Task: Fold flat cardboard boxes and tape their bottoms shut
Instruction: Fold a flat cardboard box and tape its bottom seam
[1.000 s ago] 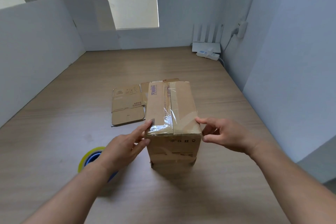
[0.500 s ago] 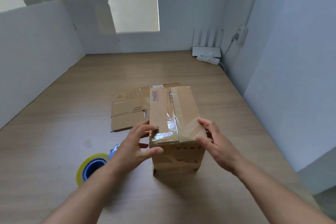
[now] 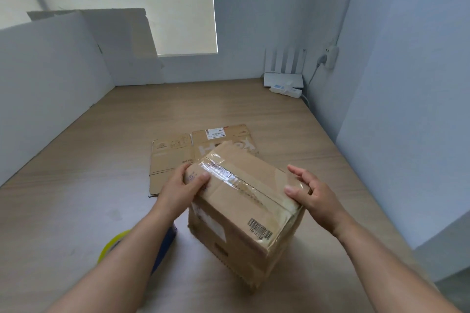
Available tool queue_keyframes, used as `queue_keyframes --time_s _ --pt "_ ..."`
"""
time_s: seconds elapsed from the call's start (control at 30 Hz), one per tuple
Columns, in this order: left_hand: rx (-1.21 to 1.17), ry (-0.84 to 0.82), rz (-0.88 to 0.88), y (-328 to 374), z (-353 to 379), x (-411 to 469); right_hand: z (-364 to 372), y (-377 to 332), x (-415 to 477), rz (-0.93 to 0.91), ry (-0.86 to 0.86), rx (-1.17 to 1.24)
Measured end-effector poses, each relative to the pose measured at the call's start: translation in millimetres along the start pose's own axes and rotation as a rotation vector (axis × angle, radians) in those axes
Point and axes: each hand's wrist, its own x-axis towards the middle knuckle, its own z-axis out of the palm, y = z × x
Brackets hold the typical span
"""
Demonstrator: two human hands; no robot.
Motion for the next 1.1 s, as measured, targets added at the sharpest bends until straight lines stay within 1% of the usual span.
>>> queue_keyframes --time_s 0.03,0.1,0.13,0.17,0.27,0.33,0.47,0.5,0.53,0.57,0.63,0.67,0.7,0.77,0.8,0.83,0.87,0.93,1.0,1.07,1.1 --pt "0.017 0.028 -0.006 1 2 -2 -2 0 4 0.036 0.082 -0.064" --pt "0.061 0.108 -0.039 3 6 -10 -10 -2 11 0.132 0.248 -0.29" --pt "0.096 0.139 -0.057 4 10 -15 -13 -2 13 0.166 0.301 -0.381" --pt "0.127 0.151 -0.072 4 14 -22 -15 -1 14 0.179 0.345 -0.42" --pt "0.194 0.106 -0.12 6 26 -43 -15 1 9 0.124 0.481 -0.43" --pt "0.244 0.091 -0.132 4 28 -55 -16 2 2 0.103 0.568 -0.392" --pt "0.278 0.068 -0.137 2 22 -67 -25 7 -14 0.153 0.712 -0.13" --pt "0.292 0.074 -0.137 2 22 -67 -23 7 -20 0.166 0.703 -0.127" --pt "0.285 0.063 -0.142 3 23 -68 -18 7 -25 0.18 0.653 -0.14" --pt "0.243 0.027 -0.146 4 26 -69 -11 6 -28 0.186 0.569 -0.136" --pt "0.121 -0.11 -0.144 6 31 -73 3 6 -27 0.173 0.396 -0.099" --pt "0.107 -0.153 -0.131 6 31 -75 6 7 -23 0.163 0.352 -0.085" --pt "0.135 -0.137 -0.104 5 29 -76 7 7 -17 0.161 0.335 -0.063" --pt "0.191 0.011 -0.014 -2 23 -69 7 4 -4 0.169 0.318 0.027" --pt "0.193 0.049 0.019 -5 20 -66 7 3 3 0.168 0.306 0.068" --pt "0.17 0.025 0.028 -6 17 -64 9 0 8 0.161 0.292 0.08" --pt "0.135 -0.039 0.024 -7 16 -64 13 -3 13 0.148 0.266 0.07" --pt "0.073 -0.151 0.017 -9 14 -66 22 -11 21 0.115 0.172 0.092" --pt "0.06 -0.168 0.058 -10 16 -70 31 -17 27 0.095 0.084 0.162" --pt "0.107 -0.173 0.113 -12 19 -72 35 -23 31 0.086 -0.005 0.229" --pt "0.138 -0.15 0.142 -12 22 -74 37 -26 32 0.086 -0.066 0.262"
